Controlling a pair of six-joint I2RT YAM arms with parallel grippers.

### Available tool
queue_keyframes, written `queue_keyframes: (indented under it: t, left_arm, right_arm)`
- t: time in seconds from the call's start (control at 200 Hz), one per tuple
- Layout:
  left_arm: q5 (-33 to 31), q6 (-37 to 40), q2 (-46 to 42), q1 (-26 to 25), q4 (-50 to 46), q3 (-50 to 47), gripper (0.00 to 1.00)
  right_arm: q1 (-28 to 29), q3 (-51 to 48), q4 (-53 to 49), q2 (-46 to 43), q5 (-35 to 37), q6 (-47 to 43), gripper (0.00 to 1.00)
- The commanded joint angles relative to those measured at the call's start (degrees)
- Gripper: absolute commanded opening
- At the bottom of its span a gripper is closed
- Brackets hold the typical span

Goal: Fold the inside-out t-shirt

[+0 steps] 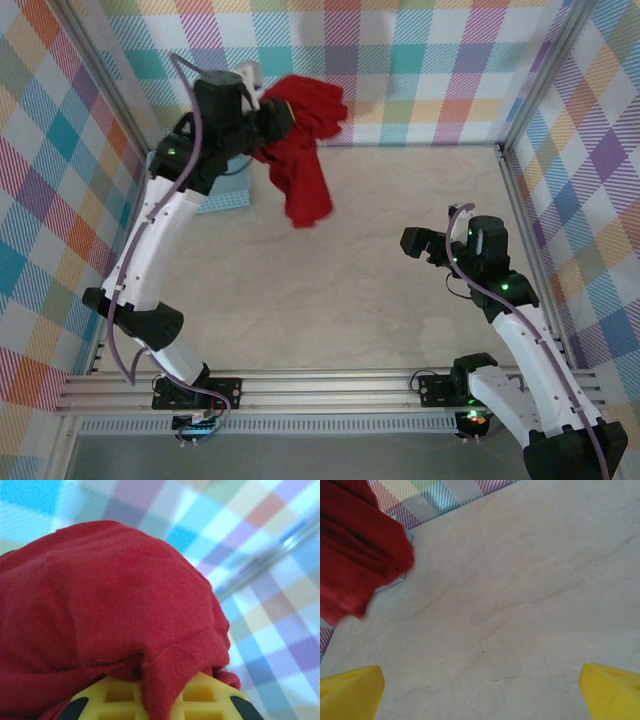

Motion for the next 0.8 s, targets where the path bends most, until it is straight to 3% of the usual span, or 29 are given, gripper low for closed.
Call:
queue_keyframes:
  t: [0.0, 0.175, 0.25, 0.36, 0.57, 0.795]
  left_arm:
    - [0.0, -1.7, -1.2, -4.8, 7.0, -8.1, 0.0]
    - [0.4, -4.0, -4.6, -9.6, 12.8, -26.3, 0.01]
    - [-1.5, -5.3, -6.3, -9.6, 15.3, -36.7, 0.23]
    - [-6.0, -4.6, -5.6, -9.5, 12.3, -45.6, 0.48]
    - [-8.7, -3.3, -11.0, -9.3, 15.8, -60.0, 0.83]
    - [-10.5, -4.4, -21.1, -5.6, 21.1, -72.1, 0.87]
  right_arm:
    - [0.3, 0.4, -2.5, -1.0, 1.0, 0.8, 1.0]
    - [0.3, -0.7, -2.6, -0.6, 0.4, 1.0, 1.0]
    - [0.3, -1.1, -2.3, 0.2, -0.6, 0.9, 1.0]
    - [0.6, -1.4, -1.4, 3.2, -2.5, 0.2, 1.0]
    - [6.0, 1.3, -1.2, 11.9, -0.8, -2.1, 1.0]
    - [18.2, 7.0, -2.7, 22.9, 5.8, -5.5, 0.94]
